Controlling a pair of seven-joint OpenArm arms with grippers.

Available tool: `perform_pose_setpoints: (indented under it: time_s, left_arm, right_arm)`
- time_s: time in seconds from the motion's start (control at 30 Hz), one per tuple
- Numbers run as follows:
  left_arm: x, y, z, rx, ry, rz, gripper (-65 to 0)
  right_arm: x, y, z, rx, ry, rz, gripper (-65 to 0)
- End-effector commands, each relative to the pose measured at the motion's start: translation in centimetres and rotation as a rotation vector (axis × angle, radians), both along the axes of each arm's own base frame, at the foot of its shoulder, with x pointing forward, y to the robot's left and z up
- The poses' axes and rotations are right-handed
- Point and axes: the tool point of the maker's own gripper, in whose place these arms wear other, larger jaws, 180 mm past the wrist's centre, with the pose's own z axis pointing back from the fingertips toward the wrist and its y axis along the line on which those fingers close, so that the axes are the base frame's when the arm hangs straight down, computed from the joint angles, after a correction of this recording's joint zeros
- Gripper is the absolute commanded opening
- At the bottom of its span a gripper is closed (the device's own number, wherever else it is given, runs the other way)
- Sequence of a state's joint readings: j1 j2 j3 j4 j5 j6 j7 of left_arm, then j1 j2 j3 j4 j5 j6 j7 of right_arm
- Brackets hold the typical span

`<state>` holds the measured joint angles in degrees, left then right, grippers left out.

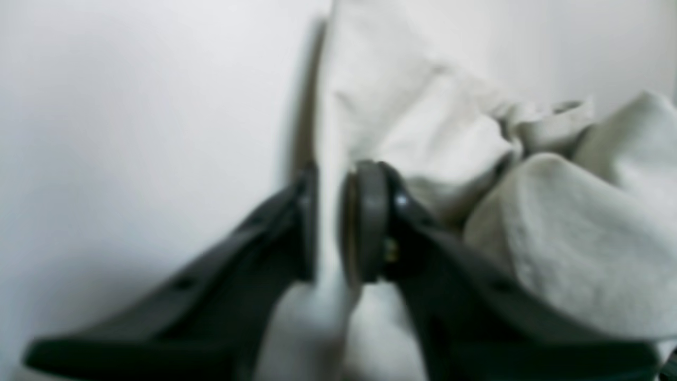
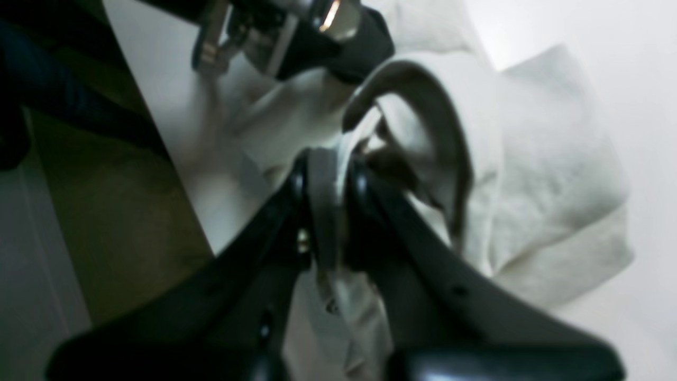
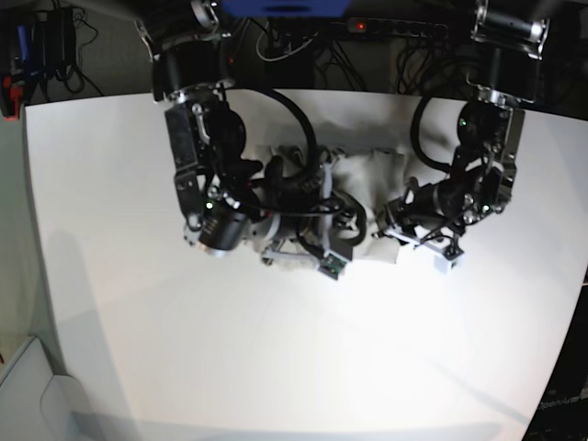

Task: Layout the t-shirt on the table in an organized manner, then fold the t-shirt properly
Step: 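Fold the sleeve end with the right gripper over onto the folded stack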

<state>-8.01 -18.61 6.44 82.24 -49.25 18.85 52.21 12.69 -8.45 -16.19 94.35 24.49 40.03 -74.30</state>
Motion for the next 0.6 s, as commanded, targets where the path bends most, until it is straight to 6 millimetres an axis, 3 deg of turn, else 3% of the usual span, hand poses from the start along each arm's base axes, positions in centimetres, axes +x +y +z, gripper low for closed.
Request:
perform_pose_setpoints:
  time_s: [0.0, 0.13, 0.23, 0.37, 0.5, 0.57]
  left_arm:
    - [0.8, 0.4, 1.2, -0.017, -0.022, 0.021, -40.3]
    - [0.8, 0.4, 1.2, -0.017, -0.022, 0.021, -22.6]
    - [0.5, 0.3, 1.0, -0.020, -0.016, 0.022, -14.3]
    - [0.6, 1.0, 1.7, -0.025, -0.045, 0.050, -12.7]
    - [0.8, 3.7, 3.8, -0.069, -0.112, 0.167, -12.7]
    - [0.5, 5.9, 4.8, -0.085, -0.146, 0.251, -12.7]
  right_arm:
    - [0.9, 0.8, 2.0, 0.056, -0.047, 0.002, -65.0]
    - [1.2, 0.7, 2.3, 0.057, -0.055, -0.002, -65.0]
    - [1.3, 0.7, 2.3, 0.057, -0.057, -0.002, -65.0]
    - [1.3, 0.7, 2.3, 0.057, -0.057, -0.002, -65.0]
    - [1.3, 0.7, 2.3, 0.057, -0.057, -0.002, -65.0]
    - [1.5, 0.7, 2.6, 0.057, -0.064, -0.002, -65.0]
